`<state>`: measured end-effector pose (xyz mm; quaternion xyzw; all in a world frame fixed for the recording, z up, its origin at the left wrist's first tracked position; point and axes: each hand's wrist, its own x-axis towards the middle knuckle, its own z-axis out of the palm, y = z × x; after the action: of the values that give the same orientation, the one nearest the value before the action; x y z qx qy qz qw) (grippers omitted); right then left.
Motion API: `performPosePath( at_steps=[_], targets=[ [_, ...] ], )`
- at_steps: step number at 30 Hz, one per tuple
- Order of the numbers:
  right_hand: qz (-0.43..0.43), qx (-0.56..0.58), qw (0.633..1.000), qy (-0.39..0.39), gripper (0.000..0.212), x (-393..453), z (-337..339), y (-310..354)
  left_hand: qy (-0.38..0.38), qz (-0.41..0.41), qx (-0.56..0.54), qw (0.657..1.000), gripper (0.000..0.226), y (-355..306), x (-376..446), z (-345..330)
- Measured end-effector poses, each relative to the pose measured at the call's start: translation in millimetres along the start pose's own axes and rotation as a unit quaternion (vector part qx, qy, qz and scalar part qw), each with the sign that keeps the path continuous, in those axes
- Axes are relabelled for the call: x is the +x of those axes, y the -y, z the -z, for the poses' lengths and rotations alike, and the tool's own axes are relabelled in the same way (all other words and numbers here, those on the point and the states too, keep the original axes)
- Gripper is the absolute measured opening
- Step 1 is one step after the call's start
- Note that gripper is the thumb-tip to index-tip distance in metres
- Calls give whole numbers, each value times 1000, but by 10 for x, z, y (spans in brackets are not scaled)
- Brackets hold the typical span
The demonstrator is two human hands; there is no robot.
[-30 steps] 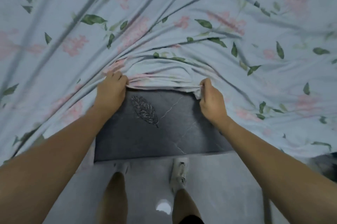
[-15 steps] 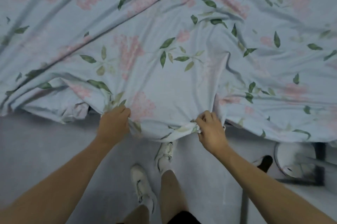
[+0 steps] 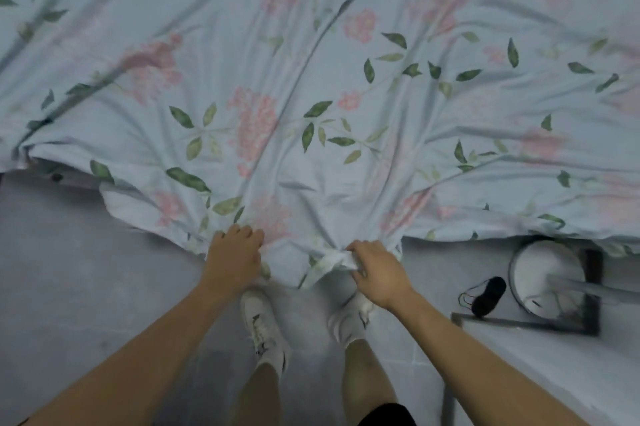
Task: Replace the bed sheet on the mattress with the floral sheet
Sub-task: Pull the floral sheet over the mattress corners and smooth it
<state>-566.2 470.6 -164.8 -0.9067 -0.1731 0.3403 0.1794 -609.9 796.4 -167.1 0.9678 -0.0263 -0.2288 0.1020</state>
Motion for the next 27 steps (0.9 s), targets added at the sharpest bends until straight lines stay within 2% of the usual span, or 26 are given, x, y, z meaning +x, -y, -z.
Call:
performPosePath(
  at_steps=[3,9,14,17,20,23,26,27],
  targets=[
    [2,-5,998,-59,44,-39,150,-305,-64,-42,-30,997,14,-432,281,53],
    [-51,-49,987,-148,64,-178,663,-1270,-79,-93,-31,992,25,-1608,913,217],
    [-131,-60,962,-231,58,-414,1295,-2414,-80,-155,1,985,29,-2981,1502,205],
    [-166,-78,960,-211,59,-562,1617,-3168,-54,-187,-11,981,39,-3824,1908,171],
    [-182,-105,963,-170,65,-644,1837,-3847,2,-174,4,985,57,-4518,2315,55],
    [-169,-131,967,-139,53,-637,1978,-4423,24,-148,70,986,72,-4909,2628,-130],
    [-115,-113,980,-118,22,-633,2035,-4797,-2,-162,103,981,51,-4983,2814,-191],
    [-99,-102,981,-129,20,-647,2026,-4874,-6,-185,101,977,39,-4968,2861,-201]
  ],
)
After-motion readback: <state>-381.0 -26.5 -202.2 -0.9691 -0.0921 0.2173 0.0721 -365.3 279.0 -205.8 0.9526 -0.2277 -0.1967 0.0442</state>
